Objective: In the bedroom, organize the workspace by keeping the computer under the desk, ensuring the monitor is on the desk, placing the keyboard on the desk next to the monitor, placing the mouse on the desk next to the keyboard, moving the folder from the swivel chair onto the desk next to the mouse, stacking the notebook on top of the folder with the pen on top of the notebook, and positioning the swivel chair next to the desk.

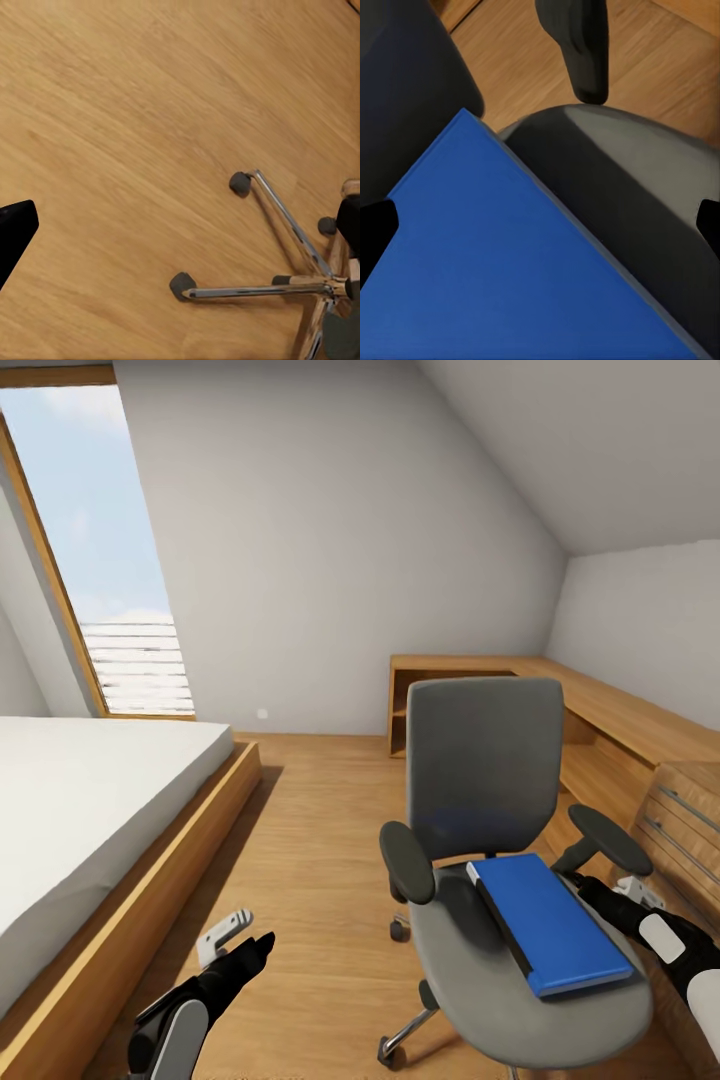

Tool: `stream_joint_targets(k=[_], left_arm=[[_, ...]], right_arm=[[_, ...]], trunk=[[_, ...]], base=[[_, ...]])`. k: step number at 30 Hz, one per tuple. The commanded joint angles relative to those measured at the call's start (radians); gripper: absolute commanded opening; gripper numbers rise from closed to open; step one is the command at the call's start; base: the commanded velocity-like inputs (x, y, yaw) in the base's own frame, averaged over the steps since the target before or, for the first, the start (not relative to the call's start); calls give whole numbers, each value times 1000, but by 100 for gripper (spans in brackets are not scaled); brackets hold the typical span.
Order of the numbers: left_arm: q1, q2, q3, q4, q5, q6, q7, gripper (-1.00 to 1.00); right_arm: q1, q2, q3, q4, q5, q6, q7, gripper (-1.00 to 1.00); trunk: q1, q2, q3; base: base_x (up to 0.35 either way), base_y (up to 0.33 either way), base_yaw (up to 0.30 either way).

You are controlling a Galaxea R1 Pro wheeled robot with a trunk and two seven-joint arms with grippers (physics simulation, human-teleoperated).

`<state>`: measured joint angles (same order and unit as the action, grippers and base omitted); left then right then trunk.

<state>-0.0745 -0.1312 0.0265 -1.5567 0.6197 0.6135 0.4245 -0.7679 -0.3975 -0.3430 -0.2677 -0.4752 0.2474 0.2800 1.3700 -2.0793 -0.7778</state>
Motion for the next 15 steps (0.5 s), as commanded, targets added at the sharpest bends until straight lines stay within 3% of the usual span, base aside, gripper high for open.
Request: stream_joint_targets(k=[1,15], left_arm=[[-1,-1,1,-2,11,3,8,100],[-1,-1,0,-2,11,4,10,100]], right_arm=[[-1,0,-5,-1,-5,7,3,100],[-1,0,-5,-2,-5,7,3,100]], trunk=[[4,-8,-4],[57,-106,-48]], base=[[0,0,0],[0,0,0]])
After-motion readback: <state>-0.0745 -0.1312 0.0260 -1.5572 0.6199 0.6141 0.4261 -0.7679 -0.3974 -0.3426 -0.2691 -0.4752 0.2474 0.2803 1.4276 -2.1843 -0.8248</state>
